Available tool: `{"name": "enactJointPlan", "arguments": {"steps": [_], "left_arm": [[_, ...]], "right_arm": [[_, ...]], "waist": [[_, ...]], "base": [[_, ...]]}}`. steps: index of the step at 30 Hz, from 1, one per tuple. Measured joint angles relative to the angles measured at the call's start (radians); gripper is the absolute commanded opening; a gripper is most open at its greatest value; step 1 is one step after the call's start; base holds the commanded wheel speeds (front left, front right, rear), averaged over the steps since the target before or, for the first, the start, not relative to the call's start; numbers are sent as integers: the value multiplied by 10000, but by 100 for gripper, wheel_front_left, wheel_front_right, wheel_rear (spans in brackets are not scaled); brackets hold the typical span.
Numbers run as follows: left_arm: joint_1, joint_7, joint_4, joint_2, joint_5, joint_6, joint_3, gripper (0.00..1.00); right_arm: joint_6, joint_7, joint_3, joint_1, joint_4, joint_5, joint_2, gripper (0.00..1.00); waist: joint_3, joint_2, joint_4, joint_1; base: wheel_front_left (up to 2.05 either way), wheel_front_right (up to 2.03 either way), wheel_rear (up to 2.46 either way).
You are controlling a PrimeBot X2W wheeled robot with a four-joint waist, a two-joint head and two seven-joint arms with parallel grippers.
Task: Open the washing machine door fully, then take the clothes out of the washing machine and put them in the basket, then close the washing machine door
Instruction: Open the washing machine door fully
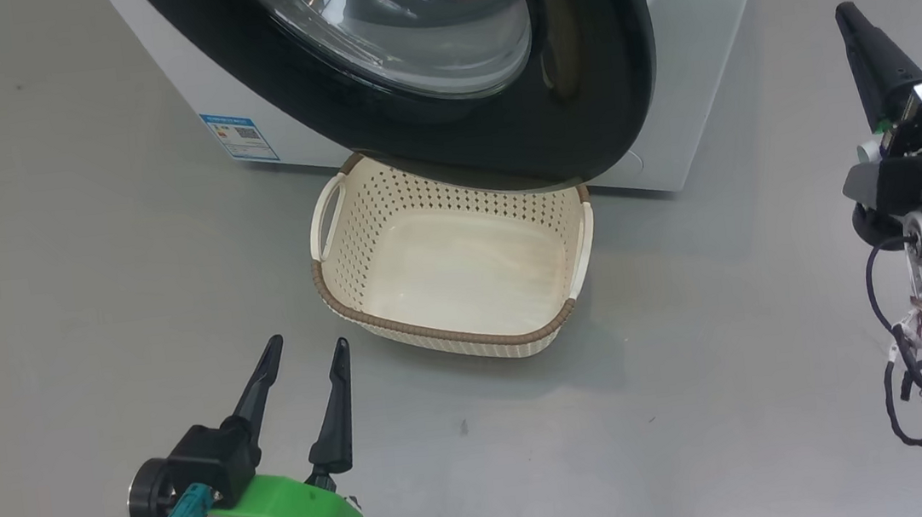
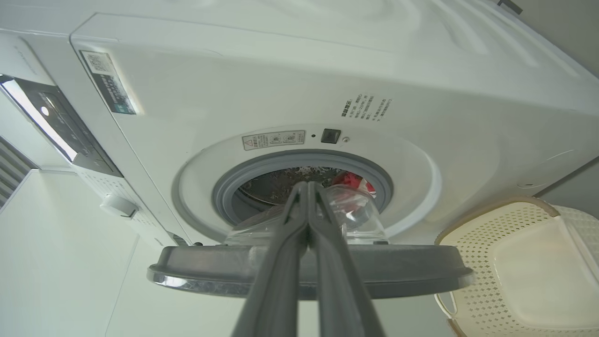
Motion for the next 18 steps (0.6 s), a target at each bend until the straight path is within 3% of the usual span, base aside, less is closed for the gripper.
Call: {"name": "enactJointPlan", "arguments": {"steps": [18], "left_arm": [[-384,0,-33,-6,-224,2,-203,100]], "right_arm": [[-257,1810,247,-1792,1400,972,-249,0]], "waist": [[498,0,555,0]], "base": [[0,0,0]]}}
